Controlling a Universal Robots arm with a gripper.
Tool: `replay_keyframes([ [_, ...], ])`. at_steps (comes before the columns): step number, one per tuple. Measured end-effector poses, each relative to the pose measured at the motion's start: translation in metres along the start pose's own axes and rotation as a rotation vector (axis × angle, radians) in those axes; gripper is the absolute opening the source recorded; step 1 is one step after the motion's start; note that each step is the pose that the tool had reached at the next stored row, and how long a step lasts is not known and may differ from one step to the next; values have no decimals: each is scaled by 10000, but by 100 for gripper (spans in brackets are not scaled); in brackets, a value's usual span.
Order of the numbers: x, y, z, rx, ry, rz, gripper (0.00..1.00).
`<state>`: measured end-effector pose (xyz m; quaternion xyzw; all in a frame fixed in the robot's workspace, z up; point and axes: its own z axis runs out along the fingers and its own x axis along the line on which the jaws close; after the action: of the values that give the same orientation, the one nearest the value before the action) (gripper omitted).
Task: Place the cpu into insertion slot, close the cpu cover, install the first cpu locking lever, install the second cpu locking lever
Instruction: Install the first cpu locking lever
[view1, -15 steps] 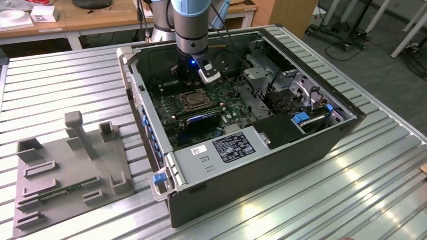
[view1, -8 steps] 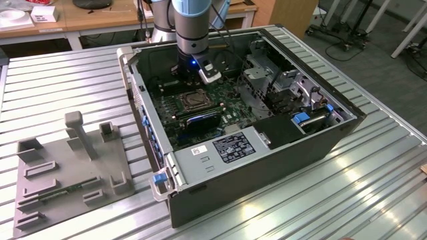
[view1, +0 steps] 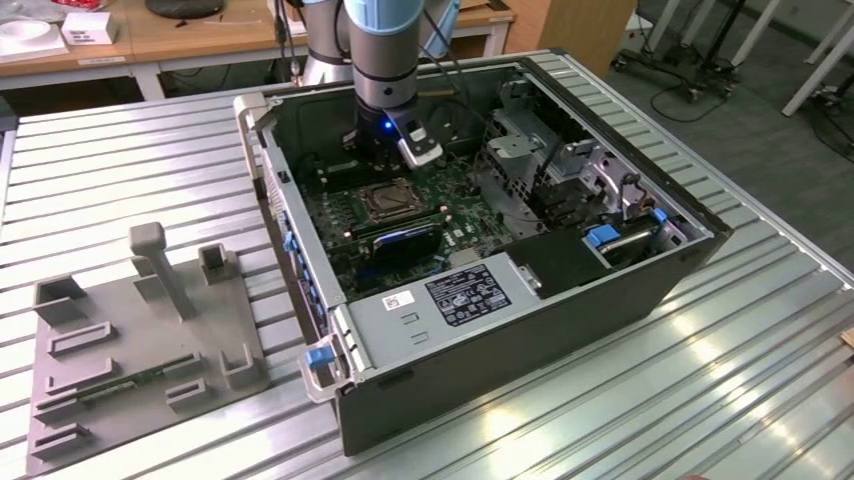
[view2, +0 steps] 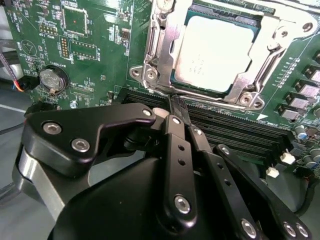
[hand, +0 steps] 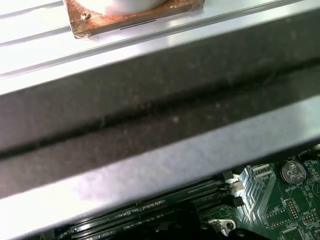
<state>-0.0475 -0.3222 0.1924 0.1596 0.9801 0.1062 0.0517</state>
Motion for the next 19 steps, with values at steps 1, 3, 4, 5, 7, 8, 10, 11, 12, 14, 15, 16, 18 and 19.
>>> replay_keyframes([
  [1,-1,3,-7,-7,-1,0,11],
  [3,-2,8,-35,2,1,0,11],
  [4,-3,11,-50,4,2,0,11],
  [5,-4,14,-65,3,1,0,11],
  [7,-6,21,-97,4,1,0,11],
  [8,-7,25,-113,5,2,0,11],
  [10,-10,34,-151,6,2,0,11],
  [11,-11,38,-167,5,2,0,11],
  [12,-12,41,-183,5,2,1,11],
  [14,-14,47,-209,6,2,0,11],
  [15,-15,49,-217,5,2,0,11],
  [16,-15,49,-217,2,1,0,11],
  [18,-15,50,-218,2,1,0,11],
  [19,-15,50,-219,4,2,0,11],
])
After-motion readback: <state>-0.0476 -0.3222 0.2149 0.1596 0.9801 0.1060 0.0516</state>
